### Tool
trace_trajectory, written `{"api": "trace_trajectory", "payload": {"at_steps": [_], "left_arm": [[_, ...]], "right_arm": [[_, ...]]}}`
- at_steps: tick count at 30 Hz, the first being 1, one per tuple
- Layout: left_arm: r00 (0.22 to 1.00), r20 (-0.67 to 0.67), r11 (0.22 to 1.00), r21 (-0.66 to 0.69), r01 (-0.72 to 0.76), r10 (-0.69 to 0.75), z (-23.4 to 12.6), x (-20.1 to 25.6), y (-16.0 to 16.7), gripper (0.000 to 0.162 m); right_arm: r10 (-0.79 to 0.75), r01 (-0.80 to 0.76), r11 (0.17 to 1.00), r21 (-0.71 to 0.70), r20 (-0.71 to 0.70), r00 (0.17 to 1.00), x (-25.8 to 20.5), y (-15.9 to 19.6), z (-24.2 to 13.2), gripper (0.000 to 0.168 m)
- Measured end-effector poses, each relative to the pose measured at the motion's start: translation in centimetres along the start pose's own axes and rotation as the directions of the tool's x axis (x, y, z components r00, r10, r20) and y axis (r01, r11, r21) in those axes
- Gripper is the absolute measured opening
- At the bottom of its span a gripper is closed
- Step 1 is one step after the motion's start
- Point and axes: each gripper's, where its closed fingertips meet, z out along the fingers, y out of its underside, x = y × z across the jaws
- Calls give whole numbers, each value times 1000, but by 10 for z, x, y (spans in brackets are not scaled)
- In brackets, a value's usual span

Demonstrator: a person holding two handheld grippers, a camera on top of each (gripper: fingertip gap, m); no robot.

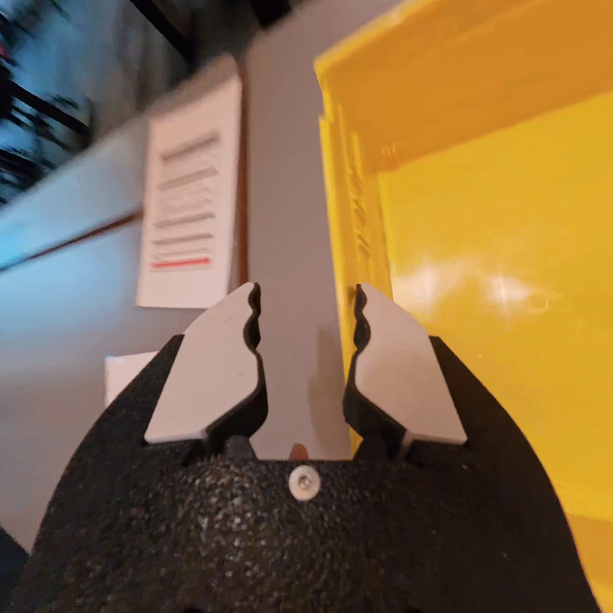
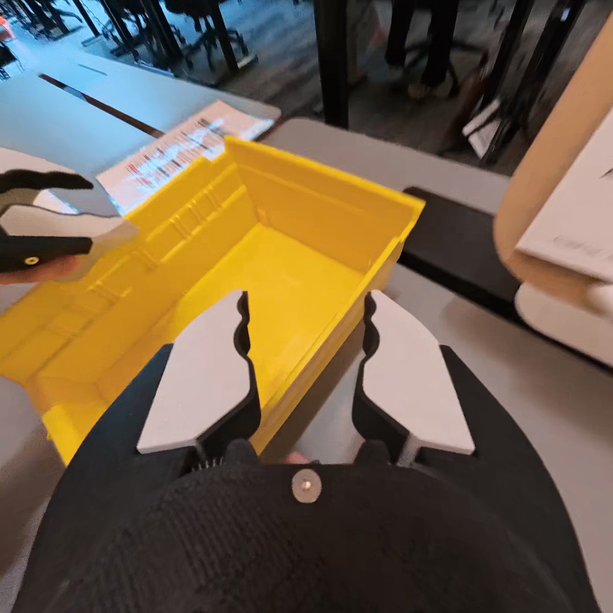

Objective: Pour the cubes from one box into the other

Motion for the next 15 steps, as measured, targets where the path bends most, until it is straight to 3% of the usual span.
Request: {"api": "trace_trajectory", "payload": {"at_steps": [1,3,8,11,15], "left_arm": [[998,55,998,57,-6,3,-11,-7,-11,49],[995,104,989,145,-18,3,-37,-11,-34,45],[1000,-11,952,307,-21,25,-103,31,-81,42],[993,-113,918,397,3,46,-139,77,-101,43],[936,-328,872,487,53,126,-180,172,-116,44]], "right_arm": [[-32,32,999,20,-10,999,2,-9,-12,74],[-93,95,994,57,-36,995,9,-25,-40,89],[-188,193,976,101,-59,980,41,-39,-121,91],[-224,230,969,94,-69,972,72,-24,-172,91],[-183,198,977,80,-157,970,138,13,-246,86]]}}
